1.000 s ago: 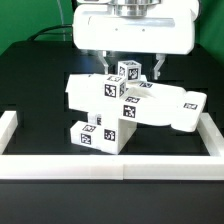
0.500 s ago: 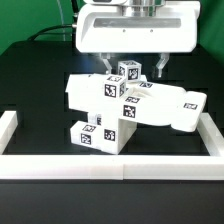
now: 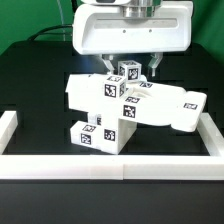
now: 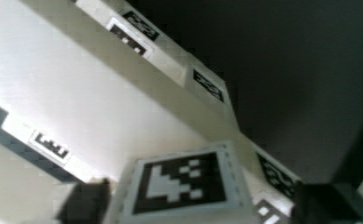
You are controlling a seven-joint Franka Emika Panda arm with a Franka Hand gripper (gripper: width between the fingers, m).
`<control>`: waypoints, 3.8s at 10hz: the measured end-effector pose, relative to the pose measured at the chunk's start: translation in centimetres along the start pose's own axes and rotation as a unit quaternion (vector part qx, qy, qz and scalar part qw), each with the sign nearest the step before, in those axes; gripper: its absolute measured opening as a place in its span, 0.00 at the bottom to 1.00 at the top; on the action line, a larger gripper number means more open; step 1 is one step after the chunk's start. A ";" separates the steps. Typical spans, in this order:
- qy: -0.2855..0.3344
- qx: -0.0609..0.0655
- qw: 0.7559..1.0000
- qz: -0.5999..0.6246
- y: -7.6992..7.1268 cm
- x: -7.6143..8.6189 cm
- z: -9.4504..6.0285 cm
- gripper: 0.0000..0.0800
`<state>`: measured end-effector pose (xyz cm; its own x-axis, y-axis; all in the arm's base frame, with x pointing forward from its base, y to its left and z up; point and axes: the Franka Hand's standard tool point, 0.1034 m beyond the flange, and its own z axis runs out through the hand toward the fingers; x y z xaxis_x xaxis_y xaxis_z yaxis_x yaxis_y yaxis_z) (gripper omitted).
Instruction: Assemble chair
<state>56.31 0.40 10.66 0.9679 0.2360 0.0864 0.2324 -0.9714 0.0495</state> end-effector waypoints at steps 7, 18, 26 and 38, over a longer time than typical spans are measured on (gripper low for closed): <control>0.000 0.003 0.993 0.116 0.0 0.0 0.0 0.34; -0.005 0.027 0.850 0.526 -0.8 0.2 0.1 0.34; -0.006 0.026 0.903 0.429 -1.3 0.3 0.0 0.81; 0.000 0.009 0.999 0.052 -0.7 0.1 0.0 0.47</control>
Offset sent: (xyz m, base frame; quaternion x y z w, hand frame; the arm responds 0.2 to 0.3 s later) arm 0.0000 0.0000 0.0000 0.0000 0.0000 0.0650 0.9979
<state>56.30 1.08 10.61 0.9868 0.1345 0.0905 0.1331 -0.9909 0.0215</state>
